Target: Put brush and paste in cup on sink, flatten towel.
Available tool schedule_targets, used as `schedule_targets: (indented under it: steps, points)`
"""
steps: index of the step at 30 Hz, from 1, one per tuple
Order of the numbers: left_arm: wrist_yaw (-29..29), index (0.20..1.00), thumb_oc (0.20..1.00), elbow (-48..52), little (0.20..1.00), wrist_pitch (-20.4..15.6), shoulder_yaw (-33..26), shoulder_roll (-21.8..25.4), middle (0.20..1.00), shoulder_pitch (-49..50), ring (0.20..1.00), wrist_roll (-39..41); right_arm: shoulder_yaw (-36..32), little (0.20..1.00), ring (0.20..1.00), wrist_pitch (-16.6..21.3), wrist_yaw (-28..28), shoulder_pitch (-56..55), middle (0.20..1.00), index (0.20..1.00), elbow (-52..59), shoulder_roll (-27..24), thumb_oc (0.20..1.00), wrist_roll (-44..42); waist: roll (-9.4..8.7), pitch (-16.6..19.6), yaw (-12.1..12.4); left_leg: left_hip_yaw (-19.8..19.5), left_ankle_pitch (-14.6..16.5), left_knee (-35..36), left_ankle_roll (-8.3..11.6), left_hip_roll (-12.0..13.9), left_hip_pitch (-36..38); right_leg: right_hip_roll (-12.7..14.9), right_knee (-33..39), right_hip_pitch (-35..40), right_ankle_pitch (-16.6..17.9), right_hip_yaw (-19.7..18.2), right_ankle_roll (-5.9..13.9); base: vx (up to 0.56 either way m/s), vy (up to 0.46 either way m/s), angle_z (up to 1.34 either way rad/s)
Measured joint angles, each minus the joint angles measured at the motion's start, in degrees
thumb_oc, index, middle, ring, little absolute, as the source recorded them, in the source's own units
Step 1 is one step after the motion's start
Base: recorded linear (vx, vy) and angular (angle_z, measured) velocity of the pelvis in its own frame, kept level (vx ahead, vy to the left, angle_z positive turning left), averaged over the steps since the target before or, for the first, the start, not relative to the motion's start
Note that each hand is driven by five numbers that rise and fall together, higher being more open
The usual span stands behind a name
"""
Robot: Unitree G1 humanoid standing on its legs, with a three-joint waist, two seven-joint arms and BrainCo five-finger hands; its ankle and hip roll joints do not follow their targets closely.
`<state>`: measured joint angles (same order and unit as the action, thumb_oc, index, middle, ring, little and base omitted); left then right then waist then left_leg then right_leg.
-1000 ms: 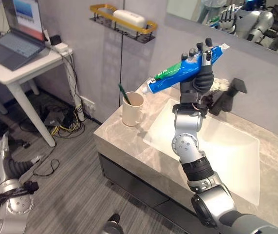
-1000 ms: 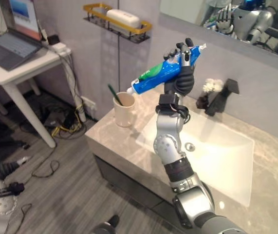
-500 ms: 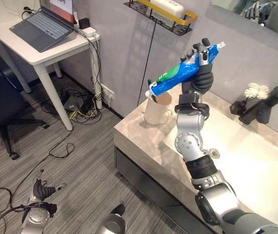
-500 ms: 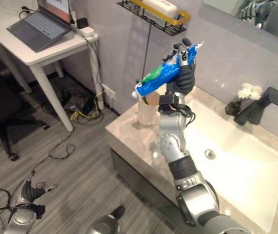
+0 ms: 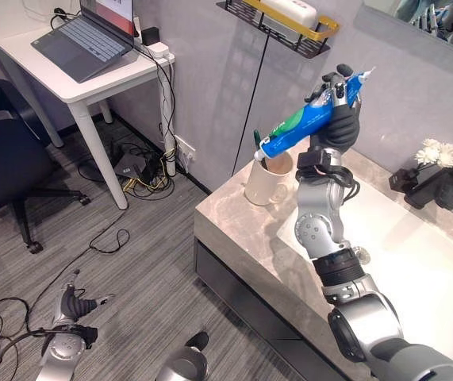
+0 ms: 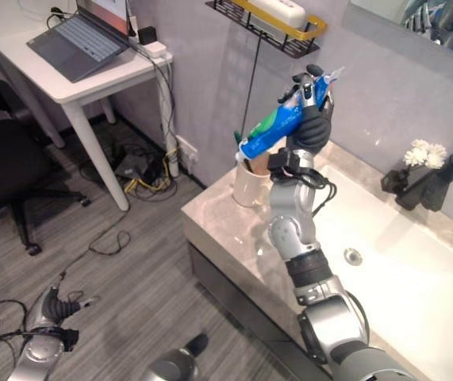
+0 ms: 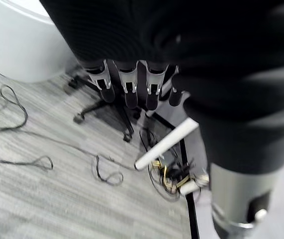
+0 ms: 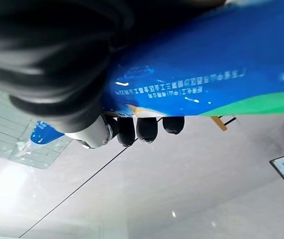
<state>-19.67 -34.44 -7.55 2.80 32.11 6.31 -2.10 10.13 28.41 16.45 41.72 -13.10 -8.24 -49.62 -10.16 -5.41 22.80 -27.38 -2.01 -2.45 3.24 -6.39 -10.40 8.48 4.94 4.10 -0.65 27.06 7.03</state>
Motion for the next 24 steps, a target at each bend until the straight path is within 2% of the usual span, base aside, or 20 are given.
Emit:
schedule_targets:
  steps: [15, 24]
  points:
    - [0.2, 1.0, 1.0, -0.7, 1.0, 0.0, 0.3, -0.2, 1.0, -0.1, 1.0, 0.0, 0.4, 0.2, 0.2, -0.2, -0.2, 0.0, 0.2, 0.2, -1.2, -2.0, 0.2, 1.0, -0.03, 0.0, -0.1, 0.0, 0.0, 0.0, 0.0, 0.0, -0.1, -0.1, 0.0, -0.1, 0.0, 0.0, -0.04, 0.0, 0.0, 0.0]
    - [0.7, 1.0, 1.0, -0.7, 1.0, -0.1, 0.3, -0.8, 1.0, -0.1, 1.0, 0.0, 1.8, 0.2, 0.2, -2.2, -1.6, -0.2, 0.2, 0.2, -1.2, -3.8, 0.2, 1.0, -0.02, 0.0, -0.2, 0.0, 0.0, -0.1, 0.0, 0.0, -0.1, -0.1, 0.0, -0.1, 0.0, 0.0, -0.04, 0.0, 0.0, 0.0]
